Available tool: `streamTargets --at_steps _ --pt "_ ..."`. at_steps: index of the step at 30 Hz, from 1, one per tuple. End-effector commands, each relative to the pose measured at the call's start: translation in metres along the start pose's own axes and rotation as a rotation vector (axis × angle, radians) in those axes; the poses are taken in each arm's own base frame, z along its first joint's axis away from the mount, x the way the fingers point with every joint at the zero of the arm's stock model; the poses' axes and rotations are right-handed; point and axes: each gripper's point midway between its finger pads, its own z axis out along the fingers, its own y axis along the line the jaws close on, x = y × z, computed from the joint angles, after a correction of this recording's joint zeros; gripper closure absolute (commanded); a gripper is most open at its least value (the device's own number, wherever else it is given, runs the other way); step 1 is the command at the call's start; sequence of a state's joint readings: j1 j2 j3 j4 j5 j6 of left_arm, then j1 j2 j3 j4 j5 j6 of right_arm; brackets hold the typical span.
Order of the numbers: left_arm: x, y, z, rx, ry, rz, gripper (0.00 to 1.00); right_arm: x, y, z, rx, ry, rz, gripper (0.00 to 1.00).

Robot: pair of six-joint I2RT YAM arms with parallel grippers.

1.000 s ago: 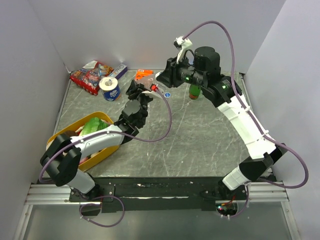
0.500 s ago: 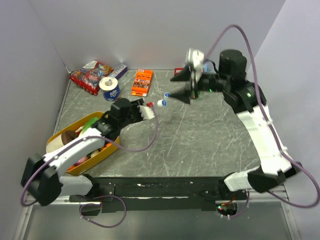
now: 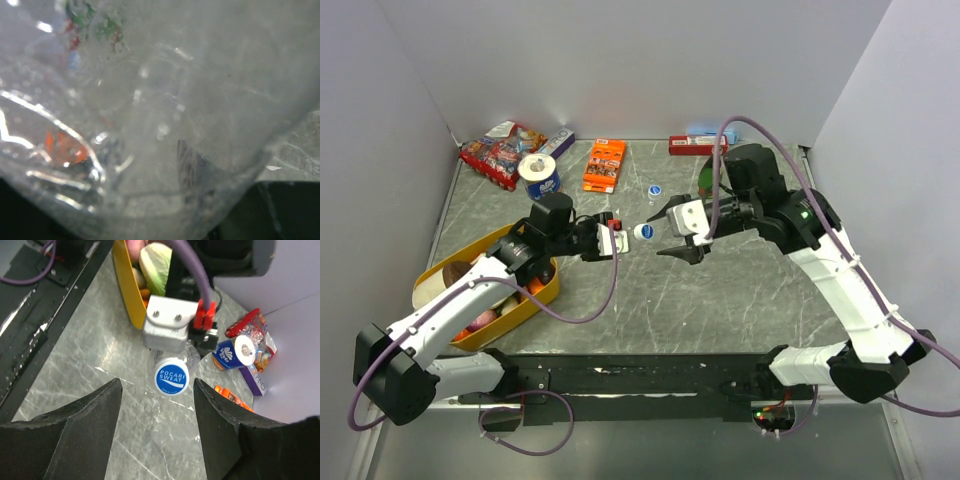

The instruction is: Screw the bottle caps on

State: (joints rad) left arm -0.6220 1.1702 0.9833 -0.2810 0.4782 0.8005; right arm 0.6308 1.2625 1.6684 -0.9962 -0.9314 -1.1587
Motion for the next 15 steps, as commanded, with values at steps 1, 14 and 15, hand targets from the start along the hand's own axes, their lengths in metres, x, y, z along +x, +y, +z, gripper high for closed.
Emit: streamTargets --at_steps 1,14,15 --pt "-0.035 0.012 -0.006 0.010 -0.099 0.051 0.99 -0.004 -0.004 0.001 -0.014 -0.003 -0.062 0.34" --pt "-0.045 0.021 -0.004 -0.001 -0.122 0.037 0.99 -0.010 -0.024 0.012 0.051 -0.060 -0.034 0.40" --pt "-0.047 0.022 -0.004 -0.002 -0.128 0.033 0.99 -0.010 -0.024 0.012 0.052 -0.060 -0.031 0.41"
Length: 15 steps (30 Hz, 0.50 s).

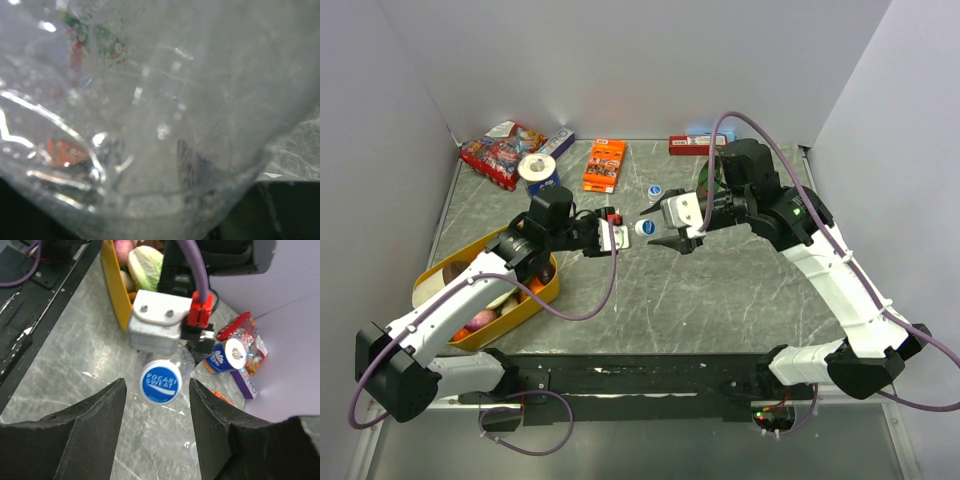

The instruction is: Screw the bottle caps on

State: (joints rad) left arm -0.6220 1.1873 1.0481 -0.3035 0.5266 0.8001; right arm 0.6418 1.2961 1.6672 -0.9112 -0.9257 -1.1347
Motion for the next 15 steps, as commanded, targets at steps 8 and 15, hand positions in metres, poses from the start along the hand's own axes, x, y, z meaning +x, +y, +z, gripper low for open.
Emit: streamTargets --at_steps 8,15 --pt "-0.028 0.018 -0.001 -0.025 -0.082 0.018 0.99 -0.011 -0.008 0.005 0.017 -0.052 0.016 0.56" --pt "-0.033 0.039 -0.003 -0.166 -0.108 -0.048 0.99 -0.008 -0.022 0.011 0.036 -0.054 0.153 0.96"
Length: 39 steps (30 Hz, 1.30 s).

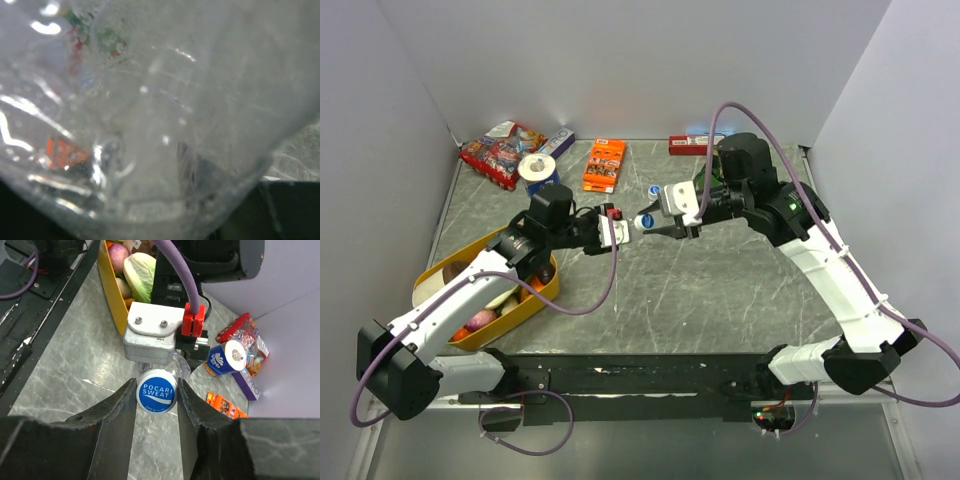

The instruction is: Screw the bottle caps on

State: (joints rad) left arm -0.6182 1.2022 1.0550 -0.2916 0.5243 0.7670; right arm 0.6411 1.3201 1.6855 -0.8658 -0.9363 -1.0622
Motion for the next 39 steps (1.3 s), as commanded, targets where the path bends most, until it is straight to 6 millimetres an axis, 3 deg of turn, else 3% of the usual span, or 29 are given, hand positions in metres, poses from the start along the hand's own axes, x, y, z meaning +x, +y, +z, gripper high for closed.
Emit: streamTargets --at_steps 1,2,3,4,6,7,13,18,20,22,23,24,25,26,28,31,33,36,37,38,39 --pt "-0.048 0.048 -0.004 -0.246 -0.171 -0.011 0.99 -0.004 -0.019 0.007 0.062 -0.039 0.155 1.00" --pt "-0.042 0.070 -0.012 -0.404 -0.130 -0.050 0.99 -0.002 -0.034 0.005 0.142 -0.035 0.183 1.00" --pt "-0.043 0.076 -0.013 -0.491 -0.134 -0.105 0.99 -0.007 -0.047 0.002 0.251 -0.079 0.254 1.00" --pt "-0.063 0.075 -0.010 -0.563 -0.199 -0.101 0.99 -0.012 -0.052 0.000 0.297 -0.108 0.272 1.00" --pt "-0.058 0.081 -0.009 -0.668 -0.165 -0.131 0.99 -0.015 -0.057 -0.001 0.362 -0.122 0.343 1.00" --pt "-0.066 0.080 -0.005 -0.669 -0.182 -0.143 0.99 -0.020 -0.056 0.001 0.362 -0.135 0.354 1.00" --pt "-0.069 0.078 0.001 -0.665 -0.219 -0.267 0.99 -0.021 -0.056 0.001 0.382 -0.130 0.414 1.00" --pt "-0.069 0.070 -0.009 -0.658 -0.253 -0.345 0.99 -0.013 -0.057 -0.001 0.404 -0.104 0.421 1.00" --pt "-0.080 0.067 -0.020 -0.647 -0.310 -0.349 0.99 -0.010 -0.060 0.000 0.418 -0.103 0.443 1.00" --pt "-0.080 0.061 -0.025 -0.638 -0.339 -0.349 0.99 -0.007 -0.060 0.003 0.402 -0.092 0.456 0.94" --pt "-0.085 0.060 -0.029 -0.632 -0.358 -0.354 0.99 -0.002 -0.060 0.006 0.399 -0.083 0.486 0.81" --pt "-0.084 0.058 -0.027 -0.620 -0.353 -0.359 0.99 -0.002 -0.064 0.006 0.417 -0.088 0.497 0.78" --pt "-0.084 0.057 -0.027 -0.614 -0.351 -0.359 0.99 -0.001 -0.066 0.006 0.424 -0.094 0.508 0.78" --pt "-0.085 0.056 -0.026 -0.608 -0.353 -0.366 0.99 -0.002 -0.066 0.006 0.422 -0.102 0.521 0.85" --pt "-0.088 0.057 -0.027 -0.605 -0.365 -0.374 0.99 -0.002 -0.069 0.007 0.424 -0.105 0.529 0.84" --pt "-0.092 0.056 -0.026 -0.593 -0.387 -0.389 0.99 0.005 -0.075 0.007 0.466 -0.095 0.568 0.65" --pt "-0.095 0.055 -0.026 -0.586 -0.405 -0.421 0.99 0.011 -0.078 0.006 0.481 -0.091 0.598 0.62" --pt "-0.098 0.055 -0.024 -0.569 -0.431 -0.479 0.99 0.016 -0.074 0.011 0.450 -0.089 0.635 0.78" --pt "-0.098 0.054 -0.022 -0.567 -0.433 -0.497 0.99 0.018 -0.072 0.012 0.434 -0.085 0.647 0.97" --pt "-0.099 0.055 -0.022 -0.562 -0.442 -0.529 0.99 0.019 -0.070 0.013 0.420 -0.086 0.648 1.00" --pt "-0.098 0.053 -0.019 -0.542 -0.436 -0.536 0.93 0.018 -0.070 0.013 0.418 -0.089 0.645 1.00"
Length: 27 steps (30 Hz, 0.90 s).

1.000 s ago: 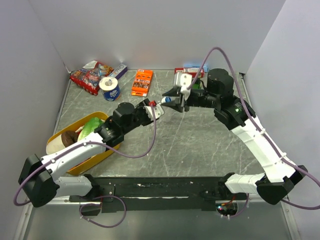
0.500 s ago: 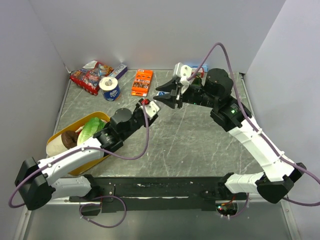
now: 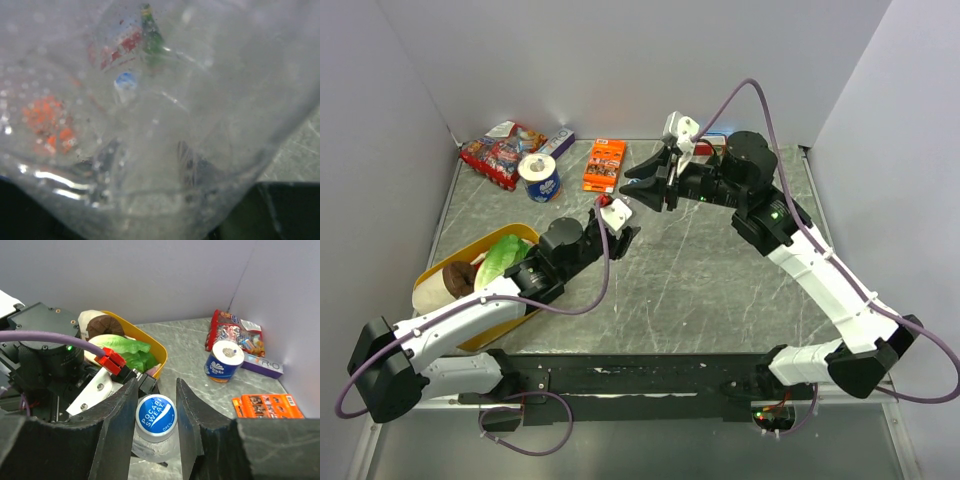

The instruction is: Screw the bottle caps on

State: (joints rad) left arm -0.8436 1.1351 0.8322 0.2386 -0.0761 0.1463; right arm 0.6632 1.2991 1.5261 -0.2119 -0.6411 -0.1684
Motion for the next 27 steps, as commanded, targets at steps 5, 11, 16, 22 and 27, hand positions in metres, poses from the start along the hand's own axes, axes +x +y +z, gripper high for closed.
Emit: streamTargets --at_steps 5,11,16,22,27 --pt "-0.065 -0.002 -0.003 0.046 -0.191 -0.115 0.04 0.019 -0.017 -0.007 0.048 0.081 0.013 1.00" --pt "-0.022 -0.011 -0.009 0.086 -0.037 -0.094 0.04 0.020 -0.035 -0.020 0.098 0.105 0.001 1.00" --pt "0.015 -0.004 -0.030 0.105 0.078 -0.028 0.04 0.032 -0.061 -0.048 0.200 0.147 -0.019 1.00" --pt "0.030 0.013 -0.047 0.053 0.114 -0.029 0.04 0.070 -0.085 -0.078 0.313 0.204 -0.061 1.00" --pt "0.036 0.037 -0.043 -0.037 0.141 -0.065 0.04 0.113 -0.097 -0.084 0.348 0.225 -0.062 1.00"
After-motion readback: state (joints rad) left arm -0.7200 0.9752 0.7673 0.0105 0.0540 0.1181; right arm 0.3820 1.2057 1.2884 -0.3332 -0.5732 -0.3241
